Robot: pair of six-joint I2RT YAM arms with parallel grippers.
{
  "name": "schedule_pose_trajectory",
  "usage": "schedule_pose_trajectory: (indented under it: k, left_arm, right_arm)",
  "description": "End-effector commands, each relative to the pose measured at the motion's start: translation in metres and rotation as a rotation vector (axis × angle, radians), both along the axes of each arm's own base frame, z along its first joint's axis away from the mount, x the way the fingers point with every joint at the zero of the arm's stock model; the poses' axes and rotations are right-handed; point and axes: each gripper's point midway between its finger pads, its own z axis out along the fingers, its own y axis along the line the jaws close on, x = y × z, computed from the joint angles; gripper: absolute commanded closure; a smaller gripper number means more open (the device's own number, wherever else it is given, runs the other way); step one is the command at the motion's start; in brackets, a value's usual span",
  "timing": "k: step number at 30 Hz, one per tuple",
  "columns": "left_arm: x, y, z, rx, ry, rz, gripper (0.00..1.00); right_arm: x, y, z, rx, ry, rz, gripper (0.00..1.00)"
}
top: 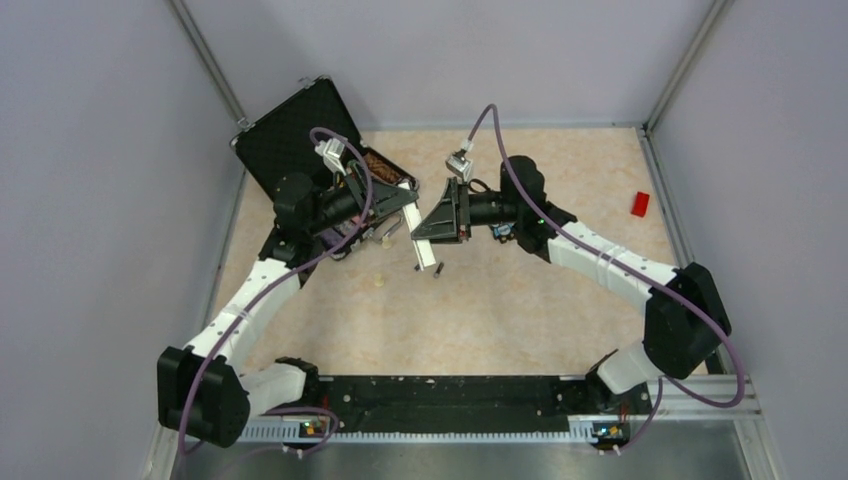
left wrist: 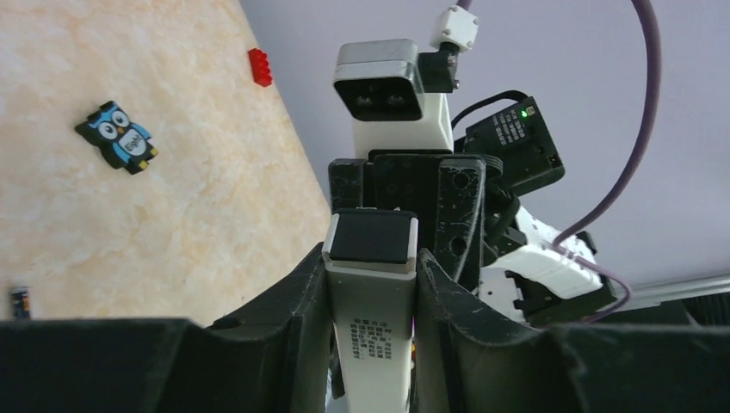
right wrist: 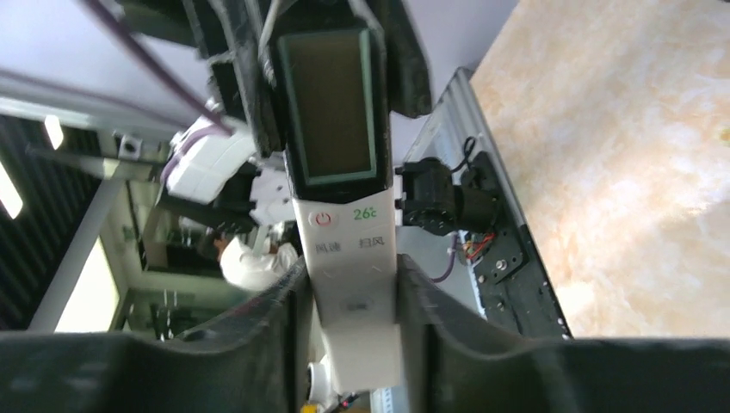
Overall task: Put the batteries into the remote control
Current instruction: Place the remote control at the center of the board.
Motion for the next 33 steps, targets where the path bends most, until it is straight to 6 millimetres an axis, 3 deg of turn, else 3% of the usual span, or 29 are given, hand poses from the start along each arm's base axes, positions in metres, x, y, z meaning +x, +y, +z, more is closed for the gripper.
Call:
schedule_pose_trajectory:
  k: [1,4,7,11,17,25,33]
  left_arm:
    - [0.007,0.005,-0.014,0.155,-0.030,0.052,1.00]
    - [0.015,0.015,-0.028,0.236,0.047,0.135,1.00]
    - [0.019,0.029,-0.040,0.308,0.116,0.225,1.00]
    - [0.024,0.041,-0.045,0.325,0.170,0.318,1.00]
    - [0.029,0.051,-0.066,0.338,0.279,0.404,1.00]
    - [0.027,0.071,-0.095,0.417,0.377,0.502,1.00]
    - [0.027,0.075,-0.129,0.450,0.467,0.531,1.00]
  right_arm:
    - [0.013,0.004,0.011,-0.035,-0.027,-0.098,0.50]
    - [0.024,0.001,0.000,-0.112,-0.096,-0.179,0.29]
    - [0.030,-0.003,0.002,-0.167,-0.208,-0.262,0.17]
    - [0.036,-0.001,-0.007,-0.265,-0.336,-0.338,0.16]
    - [0.036,0.011,-0.044,-0.479,-0.514,-0.420,0.16]
    - [0.037,0.030,-0.082,-0.640,-0.626,-0.455,0.17]
    - [0.040,0.040,-0.113,-0.731,-0.668,-0.473,0.20]
